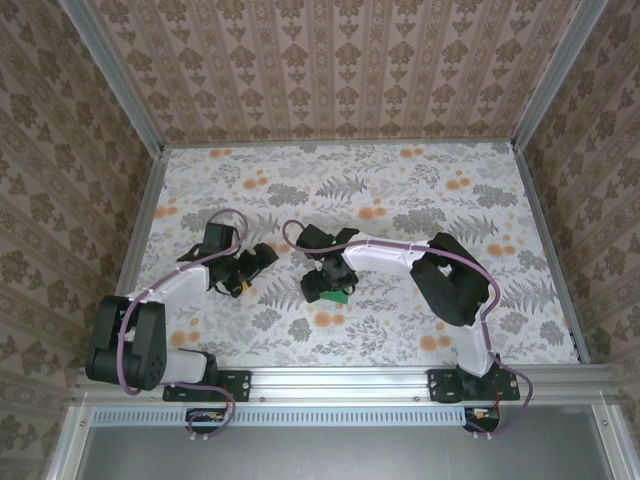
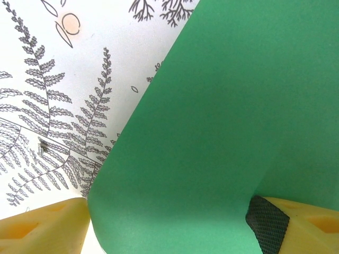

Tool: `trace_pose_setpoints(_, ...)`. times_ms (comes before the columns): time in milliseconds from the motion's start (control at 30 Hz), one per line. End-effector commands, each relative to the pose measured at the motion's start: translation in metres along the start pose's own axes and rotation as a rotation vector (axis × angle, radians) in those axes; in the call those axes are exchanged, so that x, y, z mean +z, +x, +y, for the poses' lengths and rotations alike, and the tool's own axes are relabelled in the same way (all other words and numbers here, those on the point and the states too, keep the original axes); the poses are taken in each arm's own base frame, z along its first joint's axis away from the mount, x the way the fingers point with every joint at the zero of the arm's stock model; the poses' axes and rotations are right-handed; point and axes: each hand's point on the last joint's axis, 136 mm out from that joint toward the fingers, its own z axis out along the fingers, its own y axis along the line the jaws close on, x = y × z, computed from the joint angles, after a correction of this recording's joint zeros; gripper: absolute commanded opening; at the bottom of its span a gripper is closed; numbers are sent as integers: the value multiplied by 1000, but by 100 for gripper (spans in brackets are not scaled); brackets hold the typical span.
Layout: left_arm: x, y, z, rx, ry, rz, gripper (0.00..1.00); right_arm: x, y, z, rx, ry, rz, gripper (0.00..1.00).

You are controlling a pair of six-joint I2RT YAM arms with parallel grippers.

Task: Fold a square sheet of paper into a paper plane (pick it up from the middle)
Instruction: Fold the triangle a second time at the center of the table.

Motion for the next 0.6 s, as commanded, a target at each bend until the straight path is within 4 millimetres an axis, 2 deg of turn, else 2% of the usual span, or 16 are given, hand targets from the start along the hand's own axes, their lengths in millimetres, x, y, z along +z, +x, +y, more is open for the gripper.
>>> trace_pose_setpoints(0,1,3,2,6,5,13,100,30,40,-30,49,79,158,84)
trace_pose_setpoints(200,1,2,2,6,6,11,100,32,41,-25,90,13,176,84)
trace_pose_setpoints(567,0,1,0,7,9,10,100,37,46,-33,127,19,204,81)
